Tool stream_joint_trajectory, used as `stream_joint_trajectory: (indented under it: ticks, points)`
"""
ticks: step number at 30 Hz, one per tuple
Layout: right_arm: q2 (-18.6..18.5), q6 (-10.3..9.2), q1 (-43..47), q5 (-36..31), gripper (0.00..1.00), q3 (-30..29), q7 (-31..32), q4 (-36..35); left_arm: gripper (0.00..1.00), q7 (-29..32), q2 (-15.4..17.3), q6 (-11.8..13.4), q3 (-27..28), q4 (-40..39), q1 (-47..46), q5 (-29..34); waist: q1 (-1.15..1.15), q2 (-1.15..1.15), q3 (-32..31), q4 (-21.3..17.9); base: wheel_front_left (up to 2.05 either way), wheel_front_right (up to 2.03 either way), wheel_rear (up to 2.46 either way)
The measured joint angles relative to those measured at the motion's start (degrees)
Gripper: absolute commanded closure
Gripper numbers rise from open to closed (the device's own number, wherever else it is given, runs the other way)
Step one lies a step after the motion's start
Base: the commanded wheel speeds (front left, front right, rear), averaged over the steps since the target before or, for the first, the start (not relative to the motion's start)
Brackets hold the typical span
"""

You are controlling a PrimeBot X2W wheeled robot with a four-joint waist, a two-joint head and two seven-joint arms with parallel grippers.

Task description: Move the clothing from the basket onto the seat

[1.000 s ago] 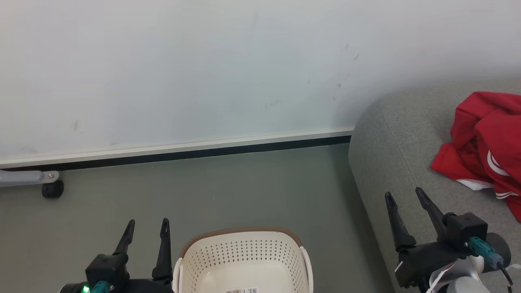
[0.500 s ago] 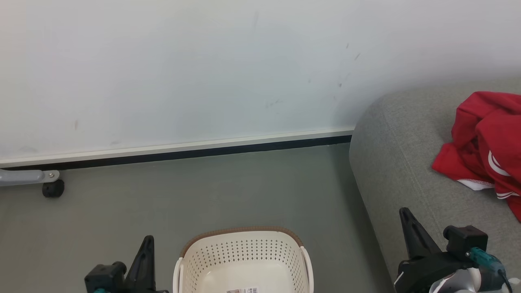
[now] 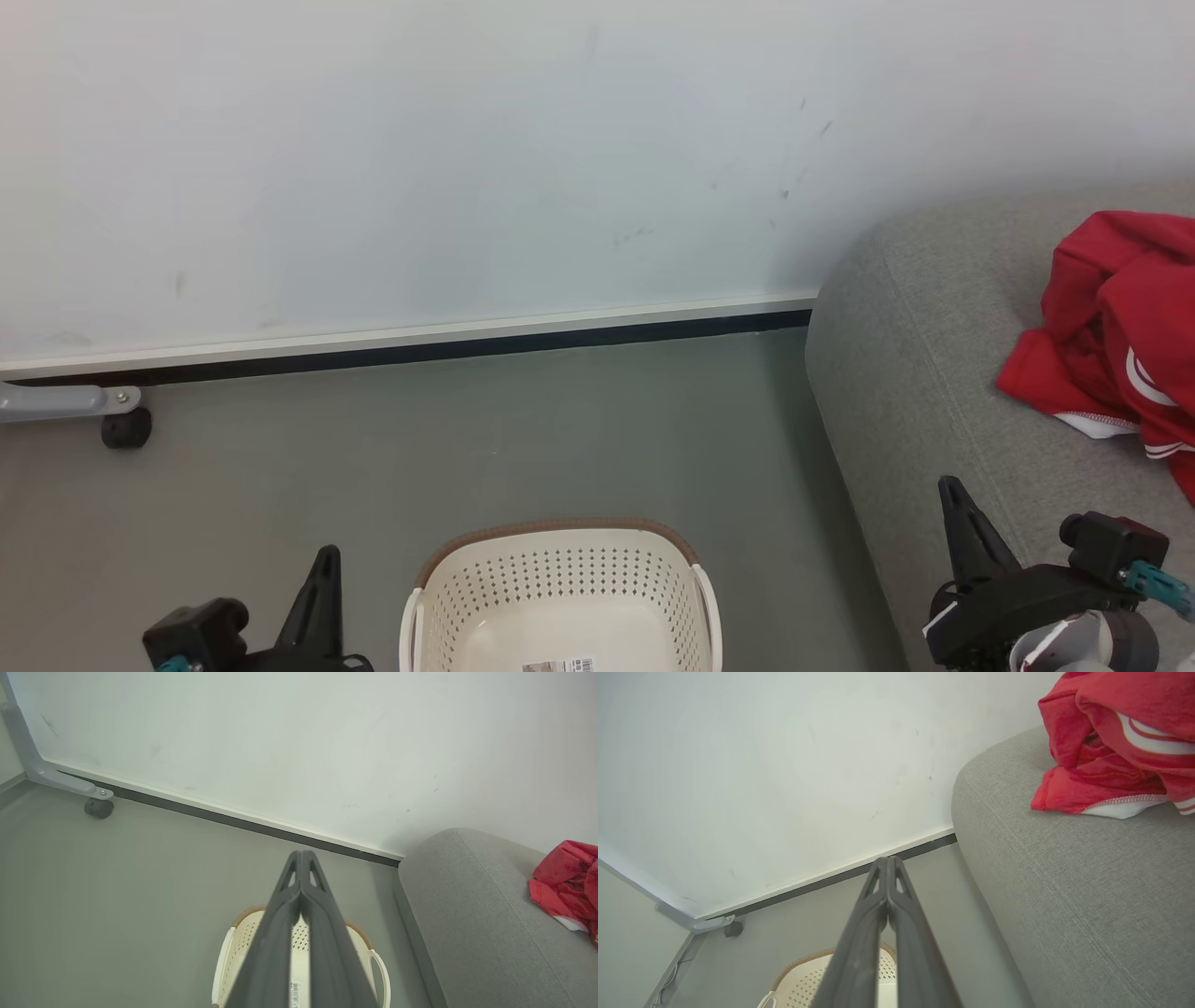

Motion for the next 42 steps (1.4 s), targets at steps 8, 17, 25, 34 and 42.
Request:
stream_joint_trajectory:
  ticks: [8, 17, 25, 34, 42]
  points:
    - [0.91, 1.03, 0.00, 5.86, 1.00, -2.22, 0.99, 0.66, 1.00, 0.67, -0.31, -1.13, 1.13, 0.90, -0.52, -6.13, 0.00, 0.00, 0.07, 0.20, 0.00, 0.00, 0.00]
    - [2.13, 2.07, 0.01, 12.59, 1.00, -4.75, 2.03, 1.04, 1.00, 1.76, -0.57, -2.52, 2.57, 2.18, -1.43, -13.18, 0.00, 0.00, 0.16, 0.42, 0.00, 0.00, 0.00]
    - [3.01, 3.09, 0.01, 18.58, 1.00, -7.00, 3.04, 1.46, 1.00, 2.68, -0.83, -3.79, 3.98, 3.27, -2.35, -19.38, 0.00, 0.00, 0.24, 0.61, 0.00, 0.00, 0.00]
    - [4.15, 4.27, 0.02, 25.06, 1.00, -9.50, 4.09, 2.15, 1.00, 3.47, -1.38, -5.00, 5.30, 4.36, -2.94, -26.42, 0.00, 0.00, 0.33, 0.83, 0.00, 0.00, 0.00]
    - [4.92, 5.19, 0.03, 30.22, 1.00, -11.45, 5.02, 2.58, 1.00, 4.15, -1.69, -6.04, 6.31, 5.42, -3.74, -32.29, 0.00, 0.00, 0.40, 1.00, 0.00, 0.00, 0.00]
